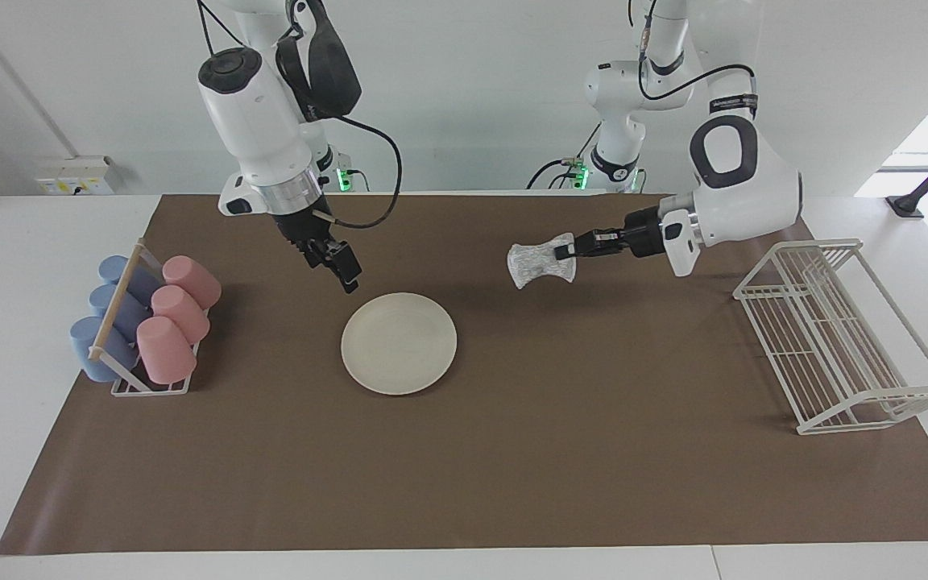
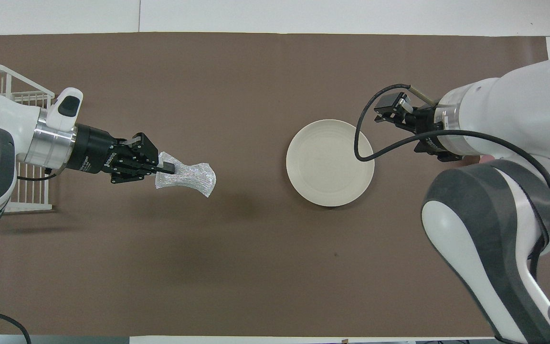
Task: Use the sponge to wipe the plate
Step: 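Carry the sponge to the basket with the left gripper while the right gripper retracts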
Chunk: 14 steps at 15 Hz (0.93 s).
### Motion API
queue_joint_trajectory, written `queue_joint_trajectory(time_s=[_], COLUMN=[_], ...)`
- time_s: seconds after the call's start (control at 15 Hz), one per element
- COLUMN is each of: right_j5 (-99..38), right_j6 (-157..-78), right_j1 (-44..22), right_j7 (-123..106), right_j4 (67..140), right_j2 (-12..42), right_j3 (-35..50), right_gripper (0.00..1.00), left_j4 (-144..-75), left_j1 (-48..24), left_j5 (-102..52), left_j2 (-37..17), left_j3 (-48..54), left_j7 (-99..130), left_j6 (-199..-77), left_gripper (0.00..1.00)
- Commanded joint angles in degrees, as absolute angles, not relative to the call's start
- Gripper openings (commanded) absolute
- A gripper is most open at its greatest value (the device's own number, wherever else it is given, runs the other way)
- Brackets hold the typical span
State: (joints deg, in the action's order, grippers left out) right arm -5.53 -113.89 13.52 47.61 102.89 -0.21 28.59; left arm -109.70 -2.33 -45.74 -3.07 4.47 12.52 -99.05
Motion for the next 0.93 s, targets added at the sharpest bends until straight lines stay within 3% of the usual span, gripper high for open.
queue_joint_trajectory(time_s=[0.0,0.33,0.6,0.86], right_j5=[-5.8,-5.3,-4.5,1.6], right_j6=[-109.3,-111.5,-106.2,-104.2], right_j1=[15.4,22.1,21.9,10.9], right_j7=[39.5,18.1,8.0,3.8], right_j4=[104.2,103.9,103.5,99.9], right_j2=[-2.0,-1.5,-1.4,0.9], right_j3=[28.5,27.9,27.4,16.1], right_gripper=[1.0,1.0,1.0,1.0], left_j4=[-105.0,-94.4,-93.7,-94.1], left_j1=[-1.7,-2.8,-7.3,-10.8], left_j5=[-36.8,-16.1,1.9,20.6], left_j2=[-2.6,-3.7,-4.0,-3.3], left_j3=[5.0,5.6,5.6,5.8], left_j7=[19.9,28.7,28.8,28.6], left_j6=[-96.5,-89.8,-87.2,-84.2], left_gripper=[0.0,0.0,0.0,0.0])
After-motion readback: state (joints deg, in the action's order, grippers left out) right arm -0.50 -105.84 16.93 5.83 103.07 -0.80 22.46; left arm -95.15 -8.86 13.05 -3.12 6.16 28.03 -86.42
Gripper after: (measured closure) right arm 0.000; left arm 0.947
